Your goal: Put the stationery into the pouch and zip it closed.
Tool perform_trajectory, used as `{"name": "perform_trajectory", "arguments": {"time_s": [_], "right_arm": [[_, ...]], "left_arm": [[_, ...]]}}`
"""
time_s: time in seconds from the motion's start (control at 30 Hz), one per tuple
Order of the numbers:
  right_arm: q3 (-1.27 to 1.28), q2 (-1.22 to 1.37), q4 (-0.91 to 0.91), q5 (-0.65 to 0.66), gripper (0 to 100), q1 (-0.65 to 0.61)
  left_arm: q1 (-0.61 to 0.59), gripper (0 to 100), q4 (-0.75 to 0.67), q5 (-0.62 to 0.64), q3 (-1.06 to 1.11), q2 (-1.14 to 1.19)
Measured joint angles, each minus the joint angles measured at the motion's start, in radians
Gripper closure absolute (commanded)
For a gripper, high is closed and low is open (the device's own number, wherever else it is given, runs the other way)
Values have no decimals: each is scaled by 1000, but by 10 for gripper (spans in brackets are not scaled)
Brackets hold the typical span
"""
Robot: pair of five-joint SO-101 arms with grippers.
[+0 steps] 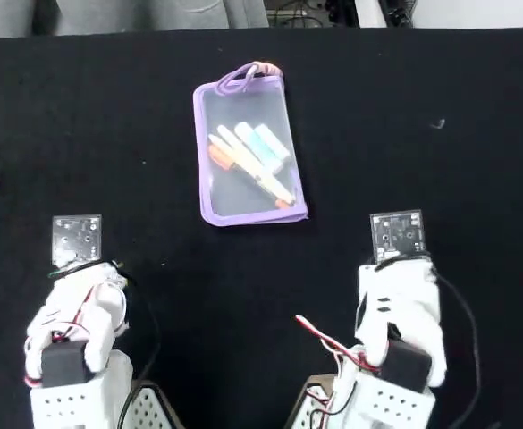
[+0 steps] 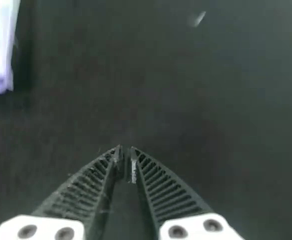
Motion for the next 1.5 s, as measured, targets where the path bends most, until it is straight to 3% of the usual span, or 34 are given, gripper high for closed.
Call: {"name": "perform_trajectory", "arguments": {"time_s": [0.4, 0.7, 1.5], "right_arm": [[161, 0, 41, -68, 984, 0], [161, 0, 157, -68, 986, 0], [161, 0, 161, -68, 986, 0]], "left_arm": [[-83, 970, -9, 0, 160, 3], [-81, 970, -9, 0, 169, 3], [-98, 970, -9, 0, 169, 3]]}}
